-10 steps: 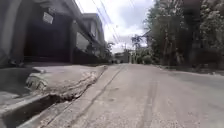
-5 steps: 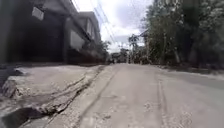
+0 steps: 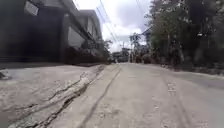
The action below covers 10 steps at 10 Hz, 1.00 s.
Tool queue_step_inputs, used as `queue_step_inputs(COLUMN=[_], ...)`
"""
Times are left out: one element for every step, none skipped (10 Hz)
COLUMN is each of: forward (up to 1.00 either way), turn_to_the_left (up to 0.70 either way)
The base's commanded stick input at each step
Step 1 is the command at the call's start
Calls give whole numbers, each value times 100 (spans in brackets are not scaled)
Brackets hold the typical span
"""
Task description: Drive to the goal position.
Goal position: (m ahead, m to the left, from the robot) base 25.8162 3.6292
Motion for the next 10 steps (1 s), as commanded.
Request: queue_step_inputs(forward=[100, 100, 100, 100, 100, 100, 100, 100, 100, 100], turn_to_the_left=[0, -21, -40, -40, -8, -2, -1, 0, 0, 0])
